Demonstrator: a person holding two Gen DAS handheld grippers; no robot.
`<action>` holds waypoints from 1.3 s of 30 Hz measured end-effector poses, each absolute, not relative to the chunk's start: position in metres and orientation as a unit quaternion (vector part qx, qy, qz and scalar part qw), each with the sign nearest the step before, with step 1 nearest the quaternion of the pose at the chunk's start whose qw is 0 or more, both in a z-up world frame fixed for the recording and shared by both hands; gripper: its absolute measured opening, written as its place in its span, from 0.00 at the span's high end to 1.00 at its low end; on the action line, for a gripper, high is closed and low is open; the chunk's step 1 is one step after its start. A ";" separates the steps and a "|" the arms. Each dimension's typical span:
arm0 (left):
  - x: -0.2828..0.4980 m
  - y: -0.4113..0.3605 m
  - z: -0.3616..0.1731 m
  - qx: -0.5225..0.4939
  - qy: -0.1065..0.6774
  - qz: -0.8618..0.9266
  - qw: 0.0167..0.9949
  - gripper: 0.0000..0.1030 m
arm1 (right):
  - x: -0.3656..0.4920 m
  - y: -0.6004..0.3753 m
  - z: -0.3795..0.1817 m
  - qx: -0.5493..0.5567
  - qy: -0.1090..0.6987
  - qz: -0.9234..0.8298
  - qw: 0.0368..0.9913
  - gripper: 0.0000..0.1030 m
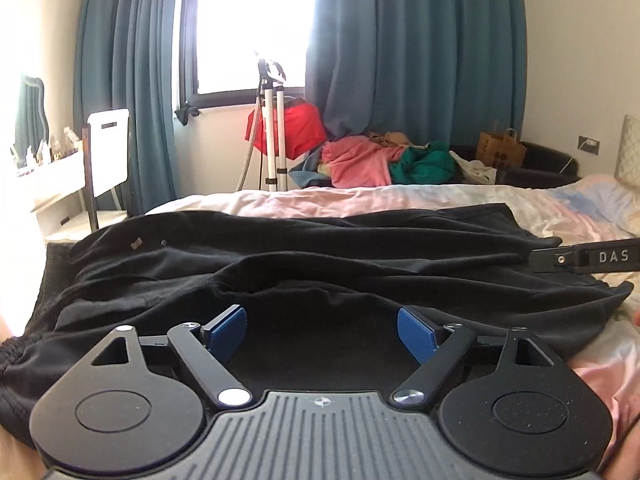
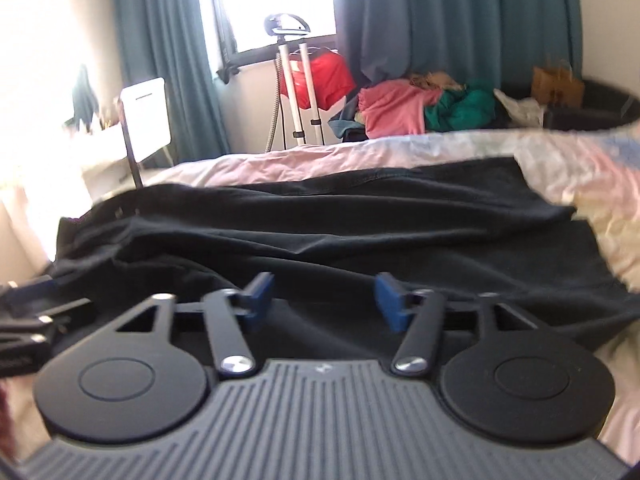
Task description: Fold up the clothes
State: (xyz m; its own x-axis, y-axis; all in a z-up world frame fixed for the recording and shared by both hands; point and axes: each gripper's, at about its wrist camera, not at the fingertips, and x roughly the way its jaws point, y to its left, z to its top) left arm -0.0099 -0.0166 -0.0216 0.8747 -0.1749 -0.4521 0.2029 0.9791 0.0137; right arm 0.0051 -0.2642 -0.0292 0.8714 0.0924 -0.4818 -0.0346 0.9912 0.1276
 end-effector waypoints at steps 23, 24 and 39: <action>-0.017 0.270 -0.056 -0.463 0.333 0.113 0.813 0.00 | 0.010 -0.301 -0.039 0.078 0.273 -0.069 0.956 0.31; -0.011 0.273 -0.061 -0.475 0.340 0.107 0.805 0.01 | 0.010 -0.308 -0.039 0.094 0.275 -0.072 0.954 0.31; -0.009 0.299 -0.080 -0.612 0.214 -0.039 0.761 0.18 | -0.043 -0.467 -0.093 0.480 0.191 -0.284 0.808 0.29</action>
